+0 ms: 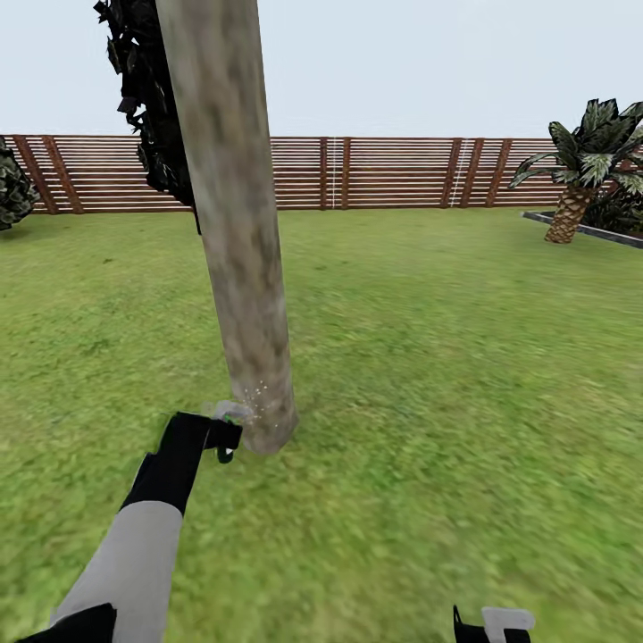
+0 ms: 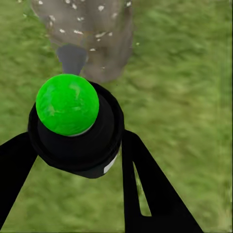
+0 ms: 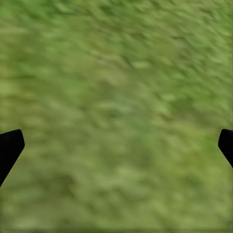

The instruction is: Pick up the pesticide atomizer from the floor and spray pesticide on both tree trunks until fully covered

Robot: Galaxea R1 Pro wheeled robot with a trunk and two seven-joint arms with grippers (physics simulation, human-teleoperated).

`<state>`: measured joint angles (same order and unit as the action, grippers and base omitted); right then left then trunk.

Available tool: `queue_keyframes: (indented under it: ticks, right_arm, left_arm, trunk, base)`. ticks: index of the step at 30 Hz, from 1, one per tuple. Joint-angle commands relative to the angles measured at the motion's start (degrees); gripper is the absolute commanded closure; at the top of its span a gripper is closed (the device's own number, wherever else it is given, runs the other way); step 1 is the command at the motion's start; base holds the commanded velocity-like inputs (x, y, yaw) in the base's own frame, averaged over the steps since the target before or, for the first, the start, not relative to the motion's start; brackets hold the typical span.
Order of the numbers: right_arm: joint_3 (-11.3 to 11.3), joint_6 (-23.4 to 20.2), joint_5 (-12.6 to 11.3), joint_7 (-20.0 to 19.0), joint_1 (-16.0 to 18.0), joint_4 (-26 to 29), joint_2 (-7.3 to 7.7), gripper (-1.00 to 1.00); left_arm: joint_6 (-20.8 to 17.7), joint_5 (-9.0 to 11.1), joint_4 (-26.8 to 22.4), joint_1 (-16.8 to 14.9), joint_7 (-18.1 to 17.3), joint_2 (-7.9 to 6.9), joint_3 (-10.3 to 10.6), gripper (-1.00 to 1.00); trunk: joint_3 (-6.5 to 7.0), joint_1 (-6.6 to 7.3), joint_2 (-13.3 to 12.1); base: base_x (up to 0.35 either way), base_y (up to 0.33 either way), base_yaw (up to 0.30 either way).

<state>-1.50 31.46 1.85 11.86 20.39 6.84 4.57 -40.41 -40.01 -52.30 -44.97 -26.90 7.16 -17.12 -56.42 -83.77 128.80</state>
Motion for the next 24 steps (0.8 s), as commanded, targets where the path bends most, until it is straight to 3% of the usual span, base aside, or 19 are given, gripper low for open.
queue_keyframes:
  ticks: [1, 3, 5, 7, 10, 11, 13, 16, 17, 19, 24]
  right_arm:
    - [0.0, 0.0, 0.0, 0.0, 0.0, 0.0, 0.0, -1.0]
    - [0.0, 0.0, 0.0, 0.0, 0.0, 0.0, 0.0, -1.0]
    - [0.0, 0.0, 0.0, 0.0, 0.0, 0.0, 0.0, -1.0]
    - [0.0, 0.0, 0.0, 0.0, 0.0, 0.0, 0.0, -1.0]
    - [0.0, 0.0, 0.0, 0.0, 0.0, 0.0, 0.0, -1.0]
    - [0.0, 0.0, 0.0, 0.0, 0.0, 0.0, 0.0, -1.0]
    - [-0.1, 0.0, 0.0, 0.0, 0.0, 0.0, 0.02, -1.0]
    - [-0.1, 0.0, 0.0, 0.0, 0.0, 0.0, 0.08, -1.0]
    - [-0.1, 0.0, 0.0, 0.0, 0.0, 0.0, 0.08, -1.0]
    - [-0.1, 0.0, 0.0, 0.0, 0.0, 0.0, 0.09, -1.0]
    - [-0.1, 0.0, 0.0, 0.0, 0.0, 0.0, 0.09, -1.0]
  left_arm:
    - [-0.2, -0.1, 0.0, 0.0, 0.0, 1.25, 1.9, 1.0]
    - [-1.4, 0.8, -0.3, -0.3, 0.0, 1.84, 3.9, 1.0]
    - [-3.5, 3.9, -1.3, -1.4, 0.0, 1.25, 4.4, 1.0]
    - [-4.4, 5.6, -1.9, -1.8, 0.0, -1.28, 4.5, 1.0]
    - [-4.7, 6.7, -2.2, -1.7, 0.0, -4.57, 4.6, 1.0]
    - [-4.7, 6.8, -2.4, -1.6, 0.0, -4.67, 4.7, 1.0]
    - [-4.7, 6.9, -2.5, -1.7, 0.0, -4.04, 5.0, 1.0]
    - [-6.2, 6.9, -3.0, -2.0, 0.0, 0.0, 7.0, 1.0]
    - [-8.2, 6.9, -4.5, -2.1, 0.0, 0.58, 8.2, 1.0]
    - [-10.2, 7.0, -6.5, -2.1, 0.0, 0.45, 8.9, 1.0]
    - [-11.7, 8.0, -10.2, -2.1, 0.0, -4.88, 8.7, 1.0]
  trunk:
    - [0.0, 0.0, 0.0]
    - [0.0, 0.0, 0.0]
    - [0.0, 0.0, 0.0]
    - [0.0, 0.0, 0.0]
    - [0.0, 0.0, 0.0]
    - [0.0, 0.0, 0.0]
    - [0.0, 0.0, 0.0]
    - [0.0, 0.0, 0.0]
    - [0.0, 0.0, 0.0]
    - [0.0, 0.0, 0.0]
    - [0.0, 0.0, 0.0]
  base:
    - [0.0, 0.0, 0.0]
    - [0.0, 0.0, 0.0]
    - [0.0, 0.0, 0.0]
    - [0.0, 0.0, 0.0]
    - [0.0, 0.0, 0.0]
    - [0.0, 0.0, 0.0]
    - [0.0, 0.0, 0.0]
    - [0.0, 0.0, 0.0]
    - [0.0, 0.0, 0.0]
    - [0.0, 0.0, 0.0]
    - [0.0, 0.0, 0.0]
